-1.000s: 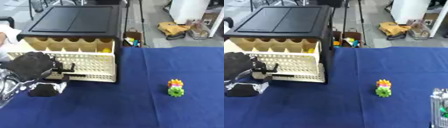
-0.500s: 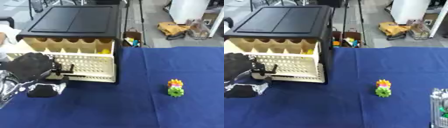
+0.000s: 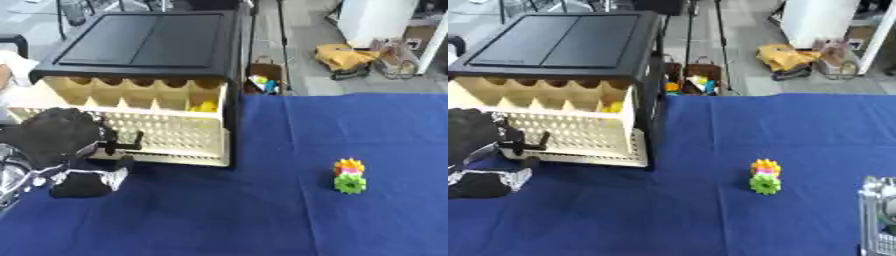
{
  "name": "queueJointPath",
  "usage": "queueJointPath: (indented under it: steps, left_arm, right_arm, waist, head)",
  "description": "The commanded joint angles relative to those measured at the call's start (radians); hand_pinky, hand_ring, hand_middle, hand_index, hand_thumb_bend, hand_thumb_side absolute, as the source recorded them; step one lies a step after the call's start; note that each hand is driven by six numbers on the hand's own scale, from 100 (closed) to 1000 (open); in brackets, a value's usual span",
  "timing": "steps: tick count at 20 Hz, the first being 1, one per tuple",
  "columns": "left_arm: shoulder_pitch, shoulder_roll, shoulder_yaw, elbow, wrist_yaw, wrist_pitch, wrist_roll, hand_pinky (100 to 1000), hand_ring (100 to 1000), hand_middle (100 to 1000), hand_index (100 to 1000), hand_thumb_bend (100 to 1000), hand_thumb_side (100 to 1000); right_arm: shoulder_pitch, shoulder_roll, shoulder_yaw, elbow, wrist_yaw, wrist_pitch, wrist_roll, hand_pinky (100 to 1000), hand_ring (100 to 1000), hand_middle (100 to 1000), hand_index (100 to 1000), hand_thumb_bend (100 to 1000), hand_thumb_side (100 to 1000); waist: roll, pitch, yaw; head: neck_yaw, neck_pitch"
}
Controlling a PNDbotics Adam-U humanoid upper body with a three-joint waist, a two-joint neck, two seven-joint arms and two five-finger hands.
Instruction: Pick up objects from table and place into drawer.
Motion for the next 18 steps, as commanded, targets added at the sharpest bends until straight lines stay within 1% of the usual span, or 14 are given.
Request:
queueJointPath:
  steps: [1,6,12,18]
  left_arm:
    - [0.01,0.036,0.001,0.006,-0.004,-0.001,-0.003,100,100,100,561,134,794]
    - [0.018,0.034,0.001,0.006,-0.002,-0.002,-0.003,100,100,100,549,123,797]
    - [-0.054,0.024,-0.036,0.006,0.068,-0.069,0.029,100,100,100,550,102,804]
    - [-0.078,0.019,-0.04,0.006,0.084,-0.088,0.029,100,100,100,549,100,808]
  right_arm:
    - [-0.015,-0.002,0.005,-0.015,0.005,0.0,0.0,675,525,473,752,100,1000]
    - [-0.013,-0.003,0.004,-0.015,0.004,0.001,-0.001,676,525,473,751,100,1000]
    - [-0.01,0.0,0.005,-0.015,0.004,0.0,-0.001,677,525,473,752,100,1000]
    - [-0.006,0.001,0.005,-0.015,0.004,0.001,-0.003,678,524,473,752,100,1000]
  waist:
    - [0.001,-0.015,0.002]
    - [0.003,-0.015,0.001]
    - [0.004,-0.019,-0.002]
    - [0.006,-0.023,0.0]
  head:
    - [-0.001,-0.01]
    - [0.0,-0.007]
    - [0.004,-0.007]
    - [0.008,-0.009]
